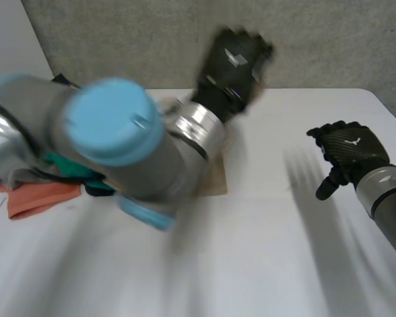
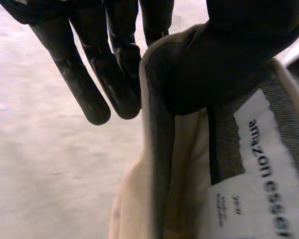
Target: Fold the laundry.
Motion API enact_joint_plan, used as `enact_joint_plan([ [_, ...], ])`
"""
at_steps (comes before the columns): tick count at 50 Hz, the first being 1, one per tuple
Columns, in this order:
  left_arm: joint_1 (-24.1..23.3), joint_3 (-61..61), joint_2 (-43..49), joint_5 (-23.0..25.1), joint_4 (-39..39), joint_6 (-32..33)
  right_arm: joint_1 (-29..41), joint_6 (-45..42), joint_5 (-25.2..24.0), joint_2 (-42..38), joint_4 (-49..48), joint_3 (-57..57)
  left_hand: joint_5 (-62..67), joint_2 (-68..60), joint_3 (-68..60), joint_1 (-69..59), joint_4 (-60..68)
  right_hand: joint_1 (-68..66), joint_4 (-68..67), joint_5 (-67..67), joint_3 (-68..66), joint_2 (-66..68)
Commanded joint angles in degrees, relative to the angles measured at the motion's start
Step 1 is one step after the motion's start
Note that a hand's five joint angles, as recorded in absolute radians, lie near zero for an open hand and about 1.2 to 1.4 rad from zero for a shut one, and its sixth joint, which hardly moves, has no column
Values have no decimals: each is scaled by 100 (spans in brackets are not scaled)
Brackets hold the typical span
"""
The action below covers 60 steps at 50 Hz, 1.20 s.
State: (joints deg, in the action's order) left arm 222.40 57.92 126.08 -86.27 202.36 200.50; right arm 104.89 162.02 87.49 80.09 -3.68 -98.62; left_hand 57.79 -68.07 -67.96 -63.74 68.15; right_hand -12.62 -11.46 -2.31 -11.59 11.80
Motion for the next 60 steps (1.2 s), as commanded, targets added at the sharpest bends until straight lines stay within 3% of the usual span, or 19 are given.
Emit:
enact_joint_plan([
  [1,-426,44,690,120,-30,16,-346,84,-21,-2,8,36,-3212,3239,3229,2806,-3248,262,146,231,159,-180],
  [4,-408,297,629,146,-57,25,-390,93,-56,-2,17,79,-4607,4634,4624,4201,-4643,262,146,231,159,-180],
  [8,-347,579,279,155,-74,25,-373,84,-74,6,60,150,-5370,5397,5387,4964,-5405,262,146,231,159,-180],
  [11,-242,781,-161,146,-92,16,-373,67,-83,-2,122,202,-5421,5449,5438,5016,-5457,262,146,231,159,-180],
  [16,468,1457,-1057,146,-118,7,-285,-117,-179,15,561,212,-5438,5466,5455,5033,-5474,262,146,231,159,-180],
  [23,1111,2266,-1366,146,-294,16,136,-196,-575,182,922,80,-5438,5466,5455,5033,-5474,262,146,231,159,-180],
  [33,1736,2813,-1411,164,-408,16,523,-302,-75,-213,852,-210,-5422,5449,5438,5016,-5457,-234,-349,-264,-337,316],
  [40,1938,2742,-1244,164,-400,25,823,-355,286,-863,255,-254,-5388,5415,5405,4982,-5424,-503,-619,-534,-606,585],
  [44,2079,2742,-1200,164,-400,7,805,-364,383,-1092,-44,-254,-5388,5415,5405,4982,-5423,-2247,-2363,-2278,-2350,2329],
  [48,2097,2777,-1200,155,-408,7,779,-373,427,-1145,-317,-193,-5405,5432,5421,4999,-5440,-6278,-6394,-6309,-6381,6360],
  [49,2097,2786,-1217,155,-408,-2,779,-390,462,-1162,-378,-132,-5405,5432,5421,4999,-5440,-6733,-6849,-6764,-6836,6815],
  [55,2123,2830,-1323,146,-435,-37,630,-504,471,-1215,-528,167,-5438,5466,5455,5033,-5474,-6738,-6854,-6769,-6841,6820],
  [60,2281,3084,-1630,146,-452,-46,-134,-1039,444,-1575,-485,877,-5438,5466,5455,5033,-5474,-6738,-6854,-6769,-6841,6820],
])
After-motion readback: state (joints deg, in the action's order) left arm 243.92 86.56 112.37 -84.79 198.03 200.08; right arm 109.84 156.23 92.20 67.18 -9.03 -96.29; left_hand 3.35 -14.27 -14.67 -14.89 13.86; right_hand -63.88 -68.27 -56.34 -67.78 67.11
